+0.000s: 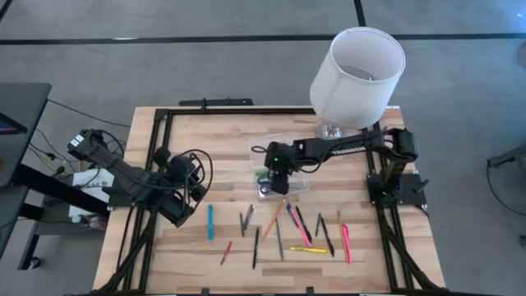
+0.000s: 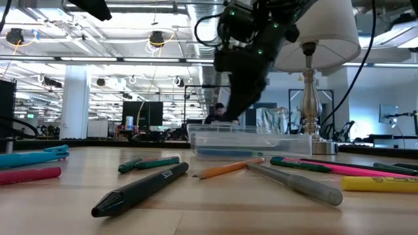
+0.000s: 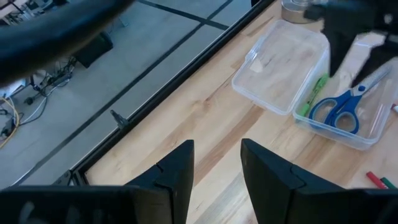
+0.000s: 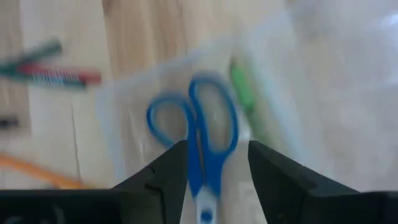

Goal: Pick & place school supplies into a supply box
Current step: Put the blue scissors into the transparent supply box, then put the blue ballpen into the transparent supply box

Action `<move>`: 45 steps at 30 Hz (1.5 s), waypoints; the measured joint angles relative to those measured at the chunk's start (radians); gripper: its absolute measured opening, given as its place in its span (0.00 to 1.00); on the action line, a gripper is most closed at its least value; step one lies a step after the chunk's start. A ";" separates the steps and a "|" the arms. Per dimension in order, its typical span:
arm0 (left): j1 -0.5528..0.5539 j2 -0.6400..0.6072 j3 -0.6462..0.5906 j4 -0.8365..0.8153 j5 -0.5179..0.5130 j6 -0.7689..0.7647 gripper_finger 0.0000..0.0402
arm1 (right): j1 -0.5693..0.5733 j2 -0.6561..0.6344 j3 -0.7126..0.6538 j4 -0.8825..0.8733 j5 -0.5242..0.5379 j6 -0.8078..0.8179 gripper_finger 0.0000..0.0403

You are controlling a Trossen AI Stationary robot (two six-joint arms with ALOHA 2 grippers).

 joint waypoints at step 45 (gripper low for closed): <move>0.000 0.000 0.000 0.003 0.006 0.007 0.32 | -0.080 0.191 0.128 0.177 -0.061 0.137 0.33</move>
